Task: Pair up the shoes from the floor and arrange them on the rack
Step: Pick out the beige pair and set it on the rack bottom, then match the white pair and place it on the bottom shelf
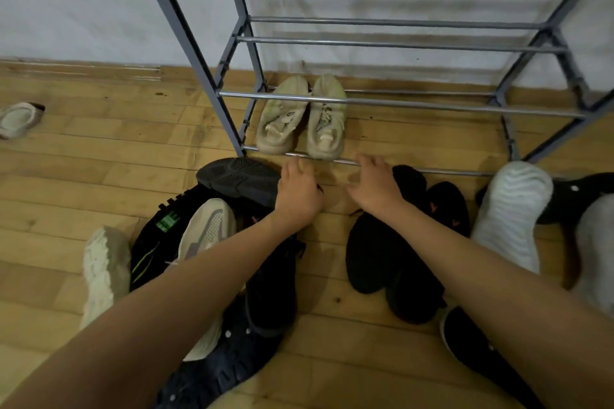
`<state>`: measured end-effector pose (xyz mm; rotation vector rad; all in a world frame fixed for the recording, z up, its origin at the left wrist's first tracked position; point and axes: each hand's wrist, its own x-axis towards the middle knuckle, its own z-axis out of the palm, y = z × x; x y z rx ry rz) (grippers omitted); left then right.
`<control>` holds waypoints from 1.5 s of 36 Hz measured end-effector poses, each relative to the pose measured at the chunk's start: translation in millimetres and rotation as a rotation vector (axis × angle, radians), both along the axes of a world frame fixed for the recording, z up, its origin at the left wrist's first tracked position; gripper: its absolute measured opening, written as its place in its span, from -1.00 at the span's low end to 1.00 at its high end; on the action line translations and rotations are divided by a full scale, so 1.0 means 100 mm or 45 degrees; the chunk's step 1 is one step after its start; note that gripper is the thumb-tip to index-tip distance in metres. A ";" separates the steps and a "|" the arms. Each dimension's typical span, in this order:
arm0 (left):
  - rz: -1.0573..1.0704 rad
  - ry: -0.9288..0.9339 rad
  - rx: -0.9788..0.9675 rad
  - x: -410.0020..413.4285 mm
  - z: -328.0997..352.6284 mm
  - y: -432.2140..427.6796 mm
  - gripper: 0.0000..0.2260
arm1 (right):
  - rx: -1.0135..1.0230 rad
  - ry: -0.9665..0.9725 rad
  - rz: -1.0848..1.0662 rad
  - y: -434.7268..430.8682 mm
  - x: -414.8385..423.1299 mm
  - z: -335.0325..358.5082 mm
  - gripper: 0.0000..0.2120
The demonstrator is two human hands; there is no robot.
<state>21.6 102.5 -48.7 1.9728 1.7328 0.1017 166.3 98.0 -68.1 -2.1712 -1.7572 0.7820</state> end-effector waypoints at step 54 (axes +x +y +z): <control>-0.731 0.105 -0.185 1.14 -0.41 -1.47 -0.50 | 0.262 0.253 -0.571 -2.02 1.79 0.03 -0.84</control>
